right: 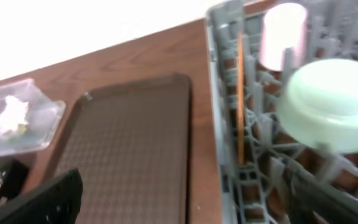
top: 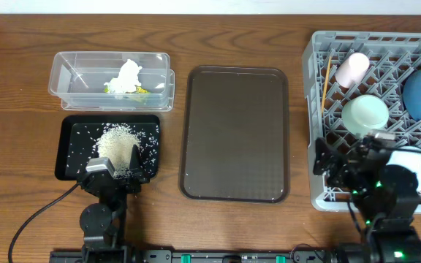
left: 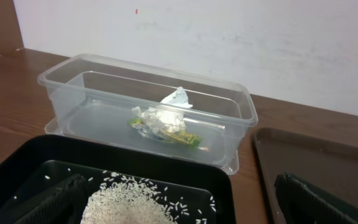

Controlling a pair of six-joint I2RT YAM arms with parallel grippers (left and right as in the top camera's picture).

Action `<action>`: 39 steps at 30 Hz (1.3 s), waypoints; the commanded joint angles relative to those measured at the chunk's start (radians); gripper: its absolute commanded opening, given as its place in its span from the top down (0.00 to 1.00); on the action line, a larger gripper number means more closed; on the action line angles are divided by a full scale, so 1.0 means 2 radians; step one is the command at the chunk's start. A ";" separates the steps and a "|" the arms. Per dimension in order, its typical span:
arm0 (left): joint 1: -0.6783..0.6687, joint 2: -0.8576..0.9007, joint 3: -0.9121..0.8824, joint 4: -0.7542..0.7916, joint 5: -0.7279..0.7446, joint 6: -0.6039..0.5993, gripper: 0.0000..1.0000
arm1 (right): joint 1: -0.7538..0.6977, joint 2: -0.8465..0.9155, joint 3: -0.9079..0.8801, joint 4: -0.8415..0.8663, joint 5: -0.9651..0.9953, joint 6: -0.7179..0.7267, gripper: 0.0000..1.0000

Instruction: Sort waste into correct bins and load items into the dishwasher rack

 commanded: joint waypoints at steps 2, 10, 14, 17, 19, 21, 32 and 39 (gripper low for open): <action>0.002 -0.003 -0.012 -0.014 -0.004 0.005 0.02 | -0.006 -0.039 -0.068 0.070 -0.037 0.017 0.01; 0.002 -0.003 -0.012 -0.014 -0.004 0.005 0.02 | -0.006 -0.129 -0.155 0.140 -0.037 0.030 0.01; 0.002 -0.003 -0.012 -0.014 -0.004 0.005 0.02 | -0.006 -0.171 -0.185 0.142 -0.030 0.029 0.01; 0.002 -0.003 -0.012 -0.014 -0.004 0.005 0.02 | -0.006 -0.189 -0.208 0.150 -0.027 0.028 0.01; 0.002 -0.003 -0.012 -0.014 -0.004 0.005 0.02 | -0.006 -0.197 -0.223 0.157 -0.026 0.029 0.01; 0.002 -0.003 -0.012 -0.014 -0.004 0.005 0.02 | -0.006 -0.204 -0.239 0.166 -0.021 0.030 0.01; 0.002 -0.003 -0.012 -0.014 -0.004 0.005 0.02 | -0.007 -0.245 -0.253 0.181 0.046 0.032 0.01; 0.002 -0.003 -0.012 -0.014 -0.004 0.005 0.02 | -0.012 -0.245 -0.258 0.193 0.085 0.032 0.01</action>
